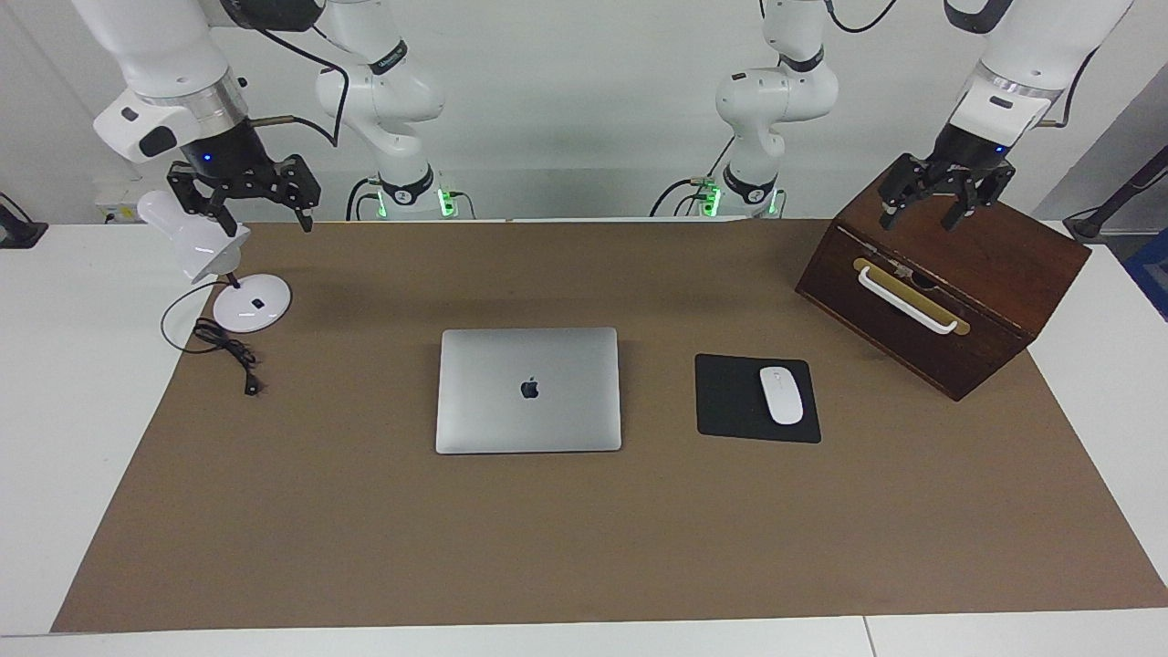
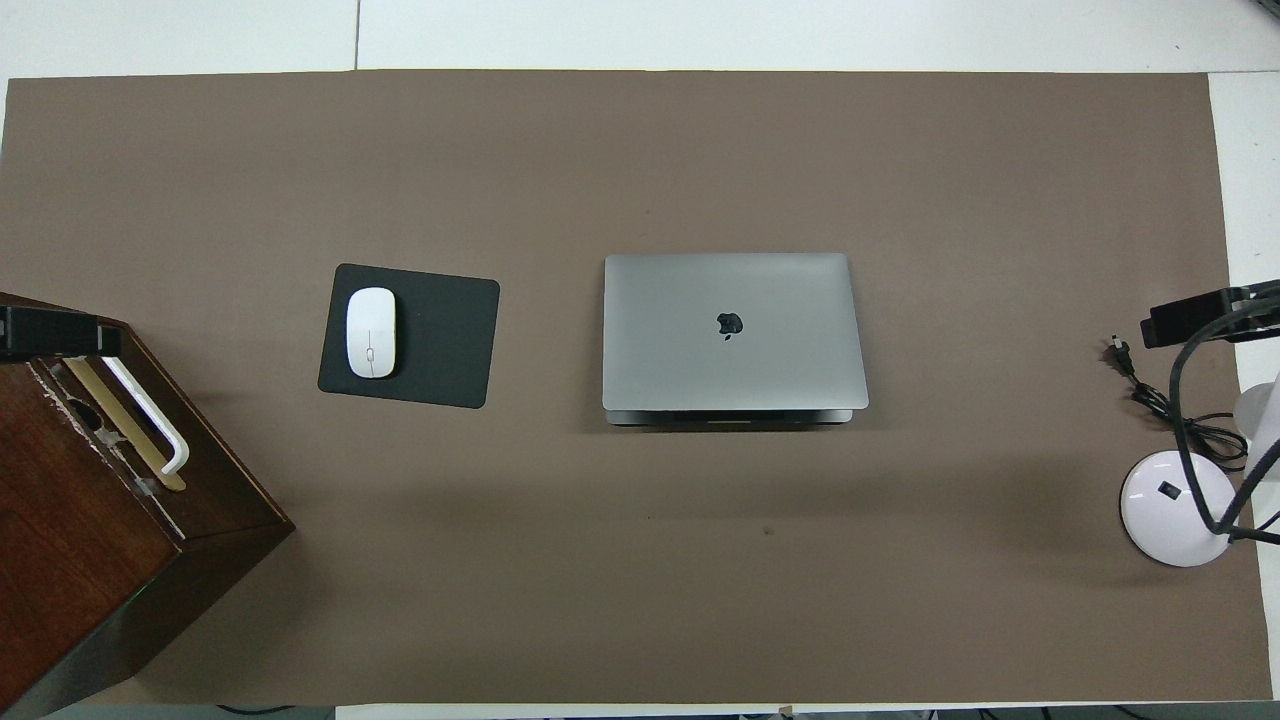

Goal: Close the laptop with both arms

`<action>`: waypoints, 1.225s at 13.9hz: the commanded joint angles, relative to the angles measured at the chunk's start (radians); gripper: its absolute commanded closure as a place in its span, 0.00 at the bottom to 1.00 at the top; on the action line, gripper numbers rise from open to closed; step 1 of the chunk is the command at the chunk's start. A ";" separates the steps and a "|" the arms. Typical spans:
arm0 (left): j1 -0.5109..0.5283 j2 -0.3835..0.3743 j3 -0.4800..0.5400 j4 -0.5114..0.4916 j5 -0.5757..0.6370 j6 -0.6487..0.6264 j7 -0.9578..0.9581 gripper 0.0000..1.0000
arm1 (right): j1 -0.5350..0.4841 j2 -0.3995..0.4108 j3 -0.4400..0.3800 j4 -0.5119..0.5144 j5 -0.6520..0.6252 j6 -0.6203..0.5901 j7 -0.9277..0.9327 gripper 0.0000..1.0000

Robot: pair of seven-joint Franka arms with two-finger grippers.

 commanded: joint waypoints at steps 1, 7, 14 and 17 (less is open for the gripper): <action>0.012 0.090 -0.009 0.115 0.012 -0.100 -0.003 0.00 | -0.005 0.013 0.006 0.024 0.000 -0.021 0.013 0.00; 0.009 0.126 -0.009 0.115 0.034 -0.094 -0.008 0.00 | -0.002 0.013 0.005 0.021 0.000 -0.015 0.015 0.00; -0.009 0.118 -0.012 0.082 0.063 -0.040 -0.065 0.00 | 0.000 0.013 0.006 0.021 0.002 -0.010 0.015 0.00; -0.011 0.117 -0.012 0.071 0.063 -0.017 -0.053 0.00 | 0.000 0.010 0.005 0.015 0.002 -0.008 0.013 0.00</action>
